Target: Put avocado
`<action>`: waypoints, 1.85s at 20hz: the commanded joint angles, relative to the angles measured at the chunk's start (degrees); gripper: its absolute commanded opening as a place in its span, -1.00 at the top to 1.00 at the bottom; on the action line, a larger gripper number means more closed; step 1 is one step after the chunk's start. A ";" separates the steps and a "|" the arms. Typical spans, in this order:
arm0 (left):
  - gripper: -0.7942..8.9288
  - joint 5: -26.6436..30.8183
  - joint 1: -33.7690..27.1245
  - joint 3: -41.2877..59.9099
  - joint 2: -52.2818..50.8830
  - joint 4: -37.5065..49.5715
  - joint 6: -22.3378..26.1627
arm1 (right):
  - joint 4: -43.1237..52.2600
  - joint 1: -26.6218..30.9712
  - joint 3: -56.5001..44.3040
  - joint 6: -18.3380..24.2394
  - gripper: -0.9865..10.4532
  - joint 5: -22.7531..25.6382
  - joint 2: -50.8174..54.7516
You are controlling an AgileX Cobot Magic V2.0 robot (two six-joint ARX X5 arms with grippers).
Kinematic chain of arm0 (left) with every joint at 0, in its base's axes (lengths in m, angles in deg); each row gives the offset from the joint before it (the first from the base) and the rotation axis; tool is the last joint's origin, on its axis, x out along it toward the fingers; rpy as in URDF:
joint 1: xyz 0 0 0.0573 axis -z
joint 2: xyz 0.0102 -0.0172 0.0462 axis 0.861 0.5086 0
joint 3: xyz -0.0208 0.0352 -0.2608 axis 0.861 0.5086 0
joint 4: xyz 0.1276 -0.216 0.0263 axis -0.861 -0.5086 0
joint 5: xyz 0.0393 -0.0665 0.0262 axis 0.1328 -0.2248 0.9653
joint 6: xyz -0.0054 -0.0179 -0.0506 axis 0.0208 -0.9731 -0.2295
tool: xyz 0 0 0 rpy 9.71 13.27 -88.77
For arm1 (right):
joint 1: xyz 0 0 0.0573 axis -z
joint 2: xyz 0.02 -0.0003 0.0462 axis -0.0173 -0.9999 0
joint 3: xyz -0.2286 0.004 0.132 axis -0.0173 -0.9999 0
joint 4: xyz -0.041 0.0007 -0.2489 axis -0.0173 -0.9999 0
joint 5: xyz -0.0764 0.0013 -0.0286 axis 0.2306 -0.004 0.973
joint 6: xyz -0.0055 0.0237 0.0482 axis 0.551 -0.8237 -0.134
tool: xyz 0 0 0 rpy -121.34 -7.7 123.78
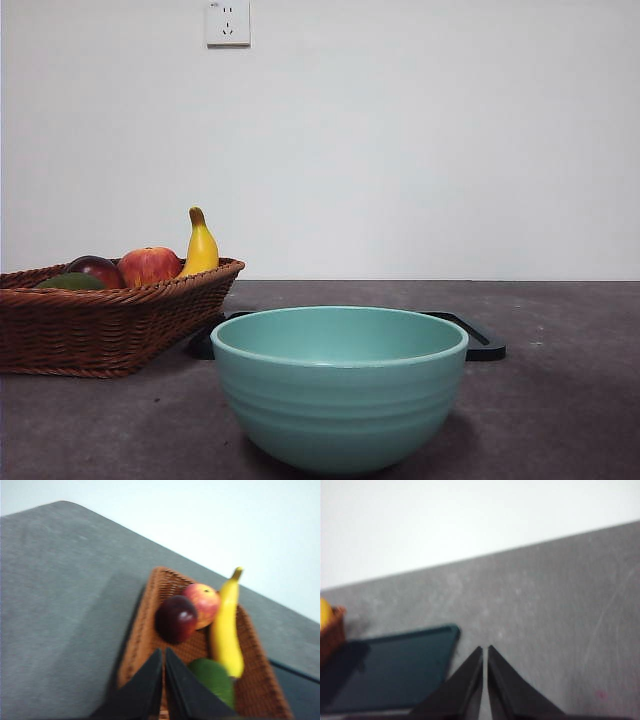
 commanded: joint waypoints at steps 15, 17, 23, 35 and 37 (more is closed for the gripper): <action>0.82 -12.98 -0.04 -25.07 17.77 -19.06 6.64 | -23.12 0.00 29.07 7.65 0.82 -13.38 -21.24; 0.82 -15.96 -0.04 -28.24 21.16 -22.03 9.16 | -27.34 -0.20 33.11 10.43 0.82 -16.20 -24.79; 0.82 -24.87 0.50 -35.93 29.11 -30.42 15.12 | -40.02 -3.26 43.23 16.20 0.82 -18.38 -33.48; 0.82 -31.43 3.76 -43.87 33.94 -51.98 26.43 | -55.76 -18.43 49.90 24.06 0.82 -18.16 -40.72; 0.82 -31.43 3.76 -43.87 33.94 -51.95 26.43 | -55.74 -18.71 49.90 24.02 0.82 -18.18 -40.72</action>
